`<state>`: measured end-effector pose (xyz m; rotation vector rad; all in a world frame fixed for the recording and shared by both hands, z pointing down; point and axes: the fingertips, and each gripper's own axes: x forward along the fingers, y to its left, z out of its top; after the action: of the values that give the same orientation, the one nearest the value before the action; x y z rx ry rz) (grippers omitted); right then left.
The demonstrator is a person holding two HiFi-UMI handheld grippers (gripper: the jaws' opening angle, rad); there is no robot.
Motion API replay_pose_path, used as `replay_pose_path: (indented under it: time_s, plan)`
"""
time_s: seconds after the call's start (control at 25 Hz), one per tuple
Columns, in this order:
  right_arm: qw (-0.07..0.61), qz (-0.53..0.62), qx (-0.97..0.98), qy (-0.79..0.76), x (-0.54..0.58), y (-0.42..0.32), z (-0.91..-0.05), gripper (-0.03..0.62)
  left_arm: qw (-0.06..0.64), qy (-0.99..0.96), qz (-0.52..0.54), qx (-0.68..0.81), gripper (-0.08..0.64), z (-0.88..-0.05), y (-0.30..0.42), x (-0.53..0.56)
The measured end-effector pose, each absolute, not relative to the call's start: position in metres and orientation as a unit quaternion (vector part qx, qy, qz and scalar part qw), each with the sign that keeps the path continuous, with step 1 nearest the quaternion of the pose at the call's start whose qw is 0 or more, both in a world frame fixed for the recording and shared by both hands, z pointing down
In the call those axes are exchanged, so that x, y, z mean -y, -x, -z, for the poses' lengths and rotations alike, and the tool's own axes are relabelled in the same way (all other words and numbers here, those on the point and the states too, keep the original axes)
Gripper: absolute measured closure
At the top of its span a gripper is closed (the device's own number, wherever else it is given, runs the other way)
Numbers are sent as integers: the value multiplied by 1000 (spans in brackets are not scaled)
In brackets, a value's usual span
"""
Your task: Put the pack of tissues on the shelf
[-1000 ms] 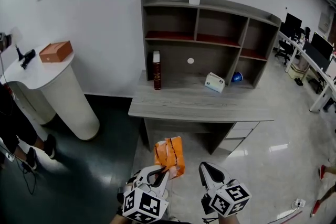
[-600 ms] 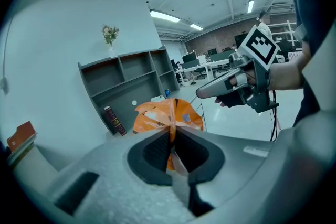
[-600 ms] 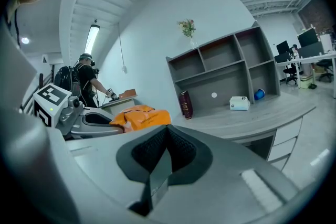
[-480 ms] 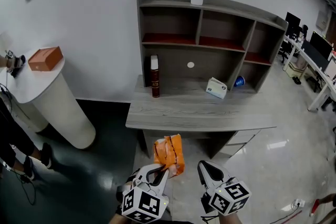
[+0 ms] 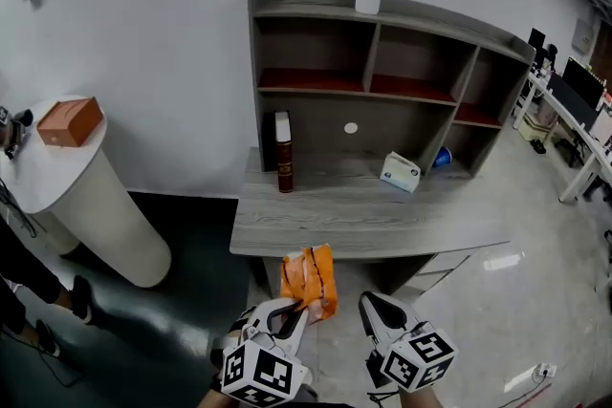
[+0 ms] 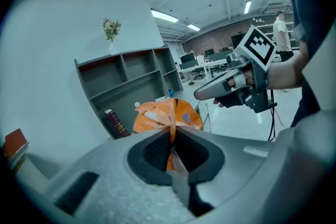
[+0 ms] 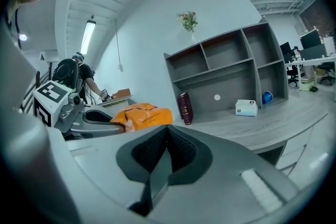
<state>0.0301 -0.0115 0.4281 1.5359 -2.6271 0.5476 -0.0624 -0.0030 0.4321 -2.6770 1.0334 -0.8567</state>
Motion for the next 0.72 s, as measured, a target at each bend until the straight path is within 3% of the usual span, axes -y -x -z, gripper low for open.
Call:
replay_pose_path:
  time_s: [0.72]
  plan:
    - [25, -178, 846, -502, 84, -16, -421, 592, 85, 895, 287, -330, 555, -425, 73, 71]
